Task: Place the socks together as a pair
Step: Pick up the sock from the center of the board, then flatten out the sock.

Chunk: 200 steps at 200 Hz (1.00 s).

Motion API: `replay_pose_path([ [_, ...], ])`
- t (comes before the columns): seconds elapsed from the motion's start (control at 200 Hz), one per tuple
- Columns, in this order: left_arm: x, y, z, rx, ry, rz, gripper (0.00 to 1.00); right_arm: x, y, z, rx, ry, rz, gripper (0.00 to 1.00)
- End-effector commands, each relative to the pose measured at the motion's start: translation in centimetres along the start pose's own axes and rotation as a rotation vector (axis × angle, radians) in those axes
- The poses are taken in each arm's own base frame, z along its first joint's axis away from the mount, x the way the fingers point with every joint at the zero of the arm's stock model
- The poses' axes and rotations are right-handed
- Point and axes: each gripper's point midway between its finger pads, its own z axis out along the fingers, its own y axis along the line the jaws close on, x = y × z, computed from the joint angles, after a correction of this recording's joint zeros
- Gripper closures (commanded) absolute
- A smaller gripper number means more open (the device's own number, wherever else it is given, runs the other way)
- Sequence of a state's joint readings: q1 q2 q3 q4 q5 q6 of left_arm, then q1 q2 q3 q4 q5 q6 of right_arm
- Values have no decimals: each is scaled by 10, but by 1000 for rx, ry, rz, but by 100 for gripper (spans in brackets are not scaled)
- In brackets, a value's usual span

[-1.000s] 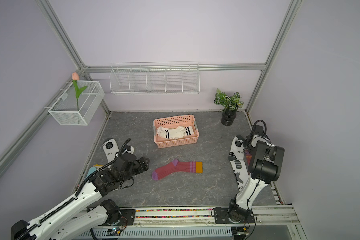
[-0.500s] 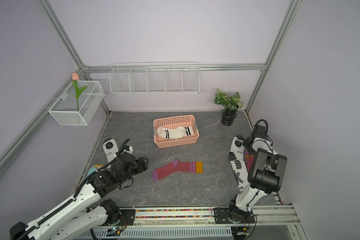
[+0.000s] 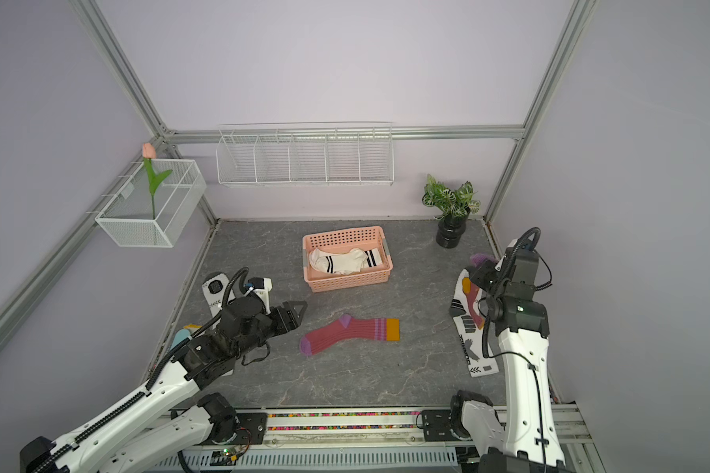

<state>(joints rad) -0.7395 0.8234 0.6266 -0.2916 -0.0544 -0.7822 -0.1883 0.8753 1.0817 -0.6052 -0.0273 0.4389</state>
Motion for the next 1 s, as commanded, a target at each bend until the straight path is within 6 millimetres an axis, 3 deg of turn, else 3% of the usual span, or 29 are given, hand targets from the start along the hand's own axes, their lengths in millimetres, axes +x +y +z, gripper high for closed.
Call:
replay_pose_path([
  [0.0, -8, -21, 2, 86, -10, 25, 20, 9, 40, -29, -217, 18, -61, 93],
  [0.205, -5, -24, 8, 100, 9, 10, 20, 7, 101, -64, -579, -20, -36, 93],
  [0.435, -1, -10, 8, 81, -22, -47, 19, 27, 128, -64, -698, 31, -21, 93],
  [0.615, 0, 11, 10, -20, -39, -72, 19, 58, 154, -61, -761, 93, -63, 93],
  [0.78, -7, 36, 2, -154, -93, -75, 19, 102, 194, -55, -801, 180, -138, 93],
  [0.995, -18, 65, -18, -289, -184, -101, 19, 160, 280, -61, -920, 241, -243, 93],
])
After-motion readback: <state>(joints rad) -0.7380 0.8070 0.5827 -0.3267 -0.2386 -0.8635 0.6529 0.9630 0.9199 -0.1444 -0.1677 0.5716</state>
